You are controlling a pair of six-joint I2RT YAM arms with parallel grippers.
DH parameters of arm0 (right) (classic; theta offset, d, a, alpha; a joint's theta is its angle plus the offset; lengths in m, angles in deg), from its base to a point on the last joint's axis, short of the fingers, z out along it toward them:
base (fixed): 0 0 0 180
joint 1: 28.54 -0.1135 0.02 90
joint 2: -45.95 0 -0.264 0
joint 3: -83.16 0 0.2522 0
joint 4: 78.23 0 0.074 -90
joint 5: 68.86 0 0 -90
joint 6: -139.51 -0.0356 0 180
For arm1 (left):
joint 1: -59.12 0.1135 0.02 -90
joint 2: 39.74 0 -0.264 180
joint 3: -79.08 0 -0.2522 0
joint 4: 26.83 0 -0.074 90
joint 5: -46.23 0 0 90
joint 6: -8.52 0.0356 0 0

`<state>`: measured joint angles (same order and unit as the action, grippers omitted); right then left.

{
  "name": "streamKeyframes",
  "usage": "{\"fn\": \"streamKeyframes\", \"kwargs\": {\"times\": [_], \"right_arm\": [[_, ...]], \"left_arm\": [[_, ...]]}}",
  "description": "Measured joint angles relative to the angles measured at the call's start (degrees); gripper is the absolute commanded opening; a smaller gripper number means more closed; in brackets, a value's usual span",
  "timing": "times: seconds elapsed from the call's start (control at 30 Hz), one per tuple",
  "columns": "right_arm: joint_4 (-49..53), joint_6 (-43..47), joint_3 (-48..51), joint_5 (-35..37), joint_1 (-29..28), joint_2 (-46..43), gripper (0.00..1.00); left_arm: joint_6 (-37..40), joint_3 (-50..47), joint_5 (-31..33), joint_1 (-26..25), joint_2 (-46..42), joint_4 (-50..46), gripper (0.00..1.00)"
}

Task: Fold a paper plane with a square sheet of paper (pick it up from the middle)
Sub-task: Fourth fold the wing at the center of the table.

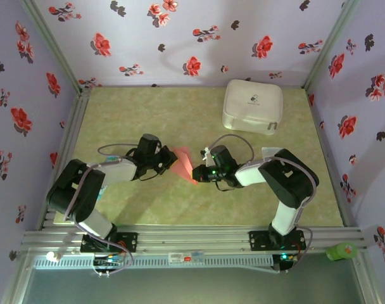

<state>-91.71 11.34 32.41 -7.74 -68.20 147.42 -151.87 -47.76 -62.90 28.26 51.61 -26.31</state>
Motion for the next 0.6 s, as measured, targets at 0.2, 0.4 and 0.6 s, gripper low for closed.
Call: {"fn": "streamKeyframes", "kwargs": {"times": [0.2,0.4,0.6], "right_arm": [[-0.20,-0.68,0.00,-0.28,0.09,0.07,0.03],[-1.49,-1.51,0.50,-1.51,1.31,0.11,0.02],[-1.68,-2.40,1.11,-3.26,2.56,0.17,0.02]], "left_arm": [[0.46,1.42,-1.77,-0.74,2.05,2.29,0.04],[0.50,2.56,-3.06,-1.73,5.14,5.05,0.04],[0.46,2.58,-3.45,-2.23,7.39,7.39,0.04]]}}
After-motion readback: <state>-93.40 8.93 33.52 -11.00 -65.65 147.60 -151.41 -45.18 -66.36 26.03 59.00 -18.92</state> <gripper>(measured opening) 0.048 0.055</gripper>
